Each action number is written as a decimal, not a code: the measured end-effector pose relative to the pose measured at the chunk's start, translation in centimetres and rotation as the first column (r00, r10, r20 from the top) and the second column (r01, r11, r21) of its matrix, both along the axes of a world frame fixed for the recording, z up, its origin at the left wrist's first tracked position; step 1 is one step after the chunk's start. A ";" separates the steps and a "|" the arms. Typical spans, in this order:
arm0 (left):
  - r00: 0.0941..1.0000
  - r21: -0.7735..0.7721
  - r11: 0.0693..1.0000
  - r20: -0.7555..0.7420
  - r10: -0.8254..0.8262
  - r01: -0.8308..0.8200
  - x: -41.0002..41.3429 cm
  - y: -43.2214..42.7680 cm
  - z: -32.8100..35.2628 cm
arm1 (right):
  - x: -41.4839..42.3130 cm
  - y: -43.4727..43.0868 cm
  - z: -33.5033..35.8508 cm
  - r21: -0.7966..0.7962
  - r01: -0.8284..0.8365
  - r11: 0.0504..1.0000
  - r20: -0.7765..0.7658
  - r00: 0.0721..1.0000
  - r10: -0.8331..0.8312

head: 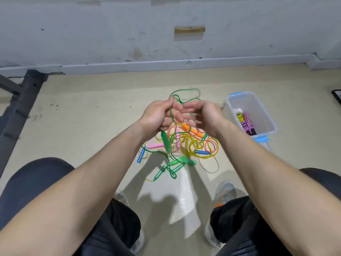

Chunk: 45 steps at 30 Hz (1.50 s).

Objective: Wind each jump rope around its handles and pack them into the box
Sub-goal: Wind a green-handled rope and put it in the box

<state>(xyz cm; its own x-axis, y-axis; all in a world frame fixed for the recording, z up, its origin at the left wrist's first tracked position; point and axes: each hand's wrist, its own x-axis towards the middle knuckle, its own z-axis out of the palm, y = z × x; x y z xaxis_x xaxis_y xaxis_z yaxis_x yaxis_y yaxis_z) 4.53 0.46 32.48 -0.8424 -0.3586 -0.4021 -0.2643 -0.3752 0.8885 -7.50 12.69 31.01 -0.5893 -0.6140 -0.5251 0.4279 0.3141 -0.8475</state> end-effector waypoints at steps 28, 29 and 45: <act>0.999 -0.133 0.990 0.012 -0.050 0.051 1.9 2.4 -0.8 | 1.1 2.2 3.8 -0.124 -0.205 0.971 -0.061 0.978 0.198; 0.998 -0.096 0.994 -0.010 -0.059 0.058 1.8 2.6 -0.5 | 1.0 2.1 4.4 -0.140 -0.184 0.973 -0.065 0.982 0.176; 1.000 -0.370 0.929 -0.014 0.013 -0.017 0.4 -1.6 1.6 | -3.2 5.2 5.6 0.139 -0.186 0.973 -0.370 0.901 0.226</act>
